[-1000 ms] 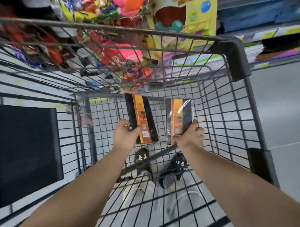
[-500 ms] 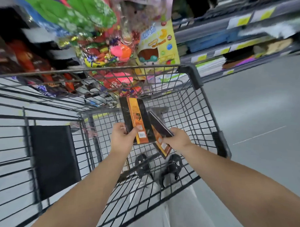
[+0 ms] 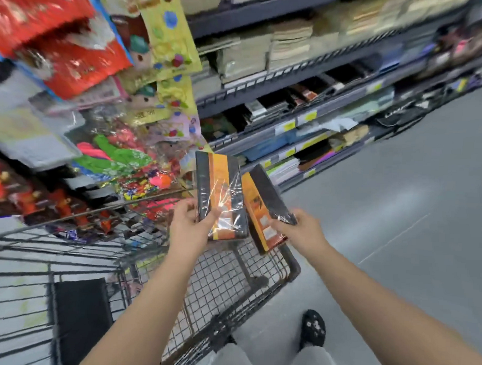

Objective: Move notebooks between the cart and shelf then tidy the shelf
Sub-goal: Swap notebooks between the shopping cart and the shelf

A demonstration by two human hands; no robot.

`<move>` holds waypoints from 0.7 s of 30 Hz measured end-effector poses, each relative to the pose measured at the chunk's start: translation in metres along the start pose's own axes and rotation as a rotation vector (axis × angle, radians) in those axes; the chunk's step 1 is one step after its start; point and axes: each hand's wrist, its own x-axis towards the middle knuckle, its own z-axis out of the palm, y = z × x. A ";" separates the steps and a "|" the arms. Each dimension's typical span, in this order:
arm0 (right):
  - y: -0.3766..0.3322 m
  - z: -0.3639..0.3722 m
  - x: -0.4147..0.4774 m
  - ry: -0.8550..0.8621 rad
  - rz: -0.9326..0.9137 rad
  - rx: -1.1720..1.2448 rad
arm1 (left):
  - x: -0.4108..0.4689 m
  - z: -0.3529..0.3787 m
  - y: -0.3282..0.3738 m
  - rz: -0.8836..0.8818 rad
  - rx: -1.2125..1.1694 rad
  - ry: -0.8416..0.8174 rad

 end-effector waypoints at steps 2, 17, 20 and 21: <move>0.006 -0.031 0.001 0.047 -0.012 0.084 | -0.004 0.029 0.018 0.012 -0.005 -0.031; 0.066 -0.292 0.063 0.192 -0.009 0.232 | -0.055 0.278 0.095 -0.006 -0.167 -0.038; 0.068 -0.311 0.089 0.186 -0.007 0.271 | -0.044 0.293 0.106 0.005 -0.142 -0.011; 0.070 -0.316 0.099 0.184 0.002 0.283 | -0.039 0.298 0.110 0.001 -0.132 -0.004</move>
